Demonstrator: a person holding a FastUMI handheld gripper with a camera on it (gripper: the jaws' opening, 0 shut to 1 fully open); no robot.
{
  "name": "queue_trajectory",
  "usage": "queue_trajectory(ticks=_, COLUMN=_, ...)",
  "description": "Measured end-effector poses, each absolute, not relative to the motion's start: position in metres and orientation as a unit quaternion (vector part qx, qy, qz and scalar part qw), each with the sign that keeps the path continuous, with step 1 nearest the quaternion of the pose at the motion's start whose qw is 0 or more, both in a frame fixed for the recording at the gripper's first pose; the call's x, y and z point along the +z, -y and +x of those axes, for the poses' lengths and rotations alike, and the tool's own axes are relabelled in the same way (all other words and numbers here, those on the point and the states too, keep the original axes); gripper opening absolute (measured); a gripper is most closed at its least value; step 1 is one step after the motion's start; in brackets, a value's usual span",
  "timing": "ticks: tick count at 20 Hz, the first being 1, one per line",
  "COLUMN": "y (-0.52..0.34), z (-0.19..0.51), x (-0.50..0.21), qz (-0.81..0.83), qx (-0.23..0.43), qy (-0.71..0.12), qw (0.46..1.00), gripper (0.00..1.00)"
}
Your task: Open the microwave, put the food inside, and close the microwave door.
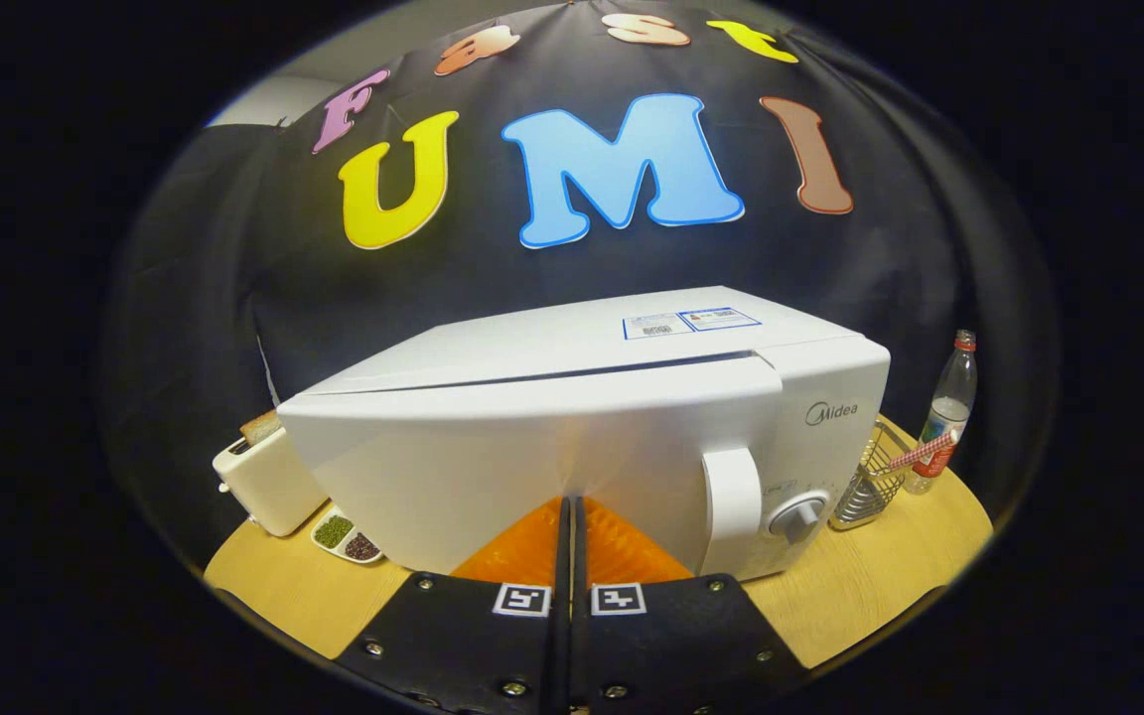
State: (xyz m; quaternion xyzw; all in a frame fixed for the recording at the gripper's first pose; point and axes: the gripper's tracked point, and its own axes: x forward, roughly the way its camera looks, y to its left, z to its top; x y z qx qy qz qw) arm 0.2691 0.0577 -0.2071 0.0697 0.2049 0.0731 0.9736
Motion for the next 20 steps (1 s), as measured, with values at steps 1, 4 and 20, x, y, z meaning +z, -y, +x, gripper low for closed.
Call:
queue_trajectory(ticks=1, y=-0.056, z=0.277, x=-0.206, qz=0.071, qx=0.072, qy=-0.202, qw=0.974, gripper=0.01)
queue_trajectory(ticks=4, y=-0.060, z=0.273, x=-0.206, qz=0.077, qx=0.073, qy=-0.213, qw=0.971, gripper=0.02)
queue_trajectory(ticks=20, y=-0.060, z=0.153, x=-0.115, qz=0.017, qx=0.072, qy=-0.123, qw=0.990, gripper=0.03)
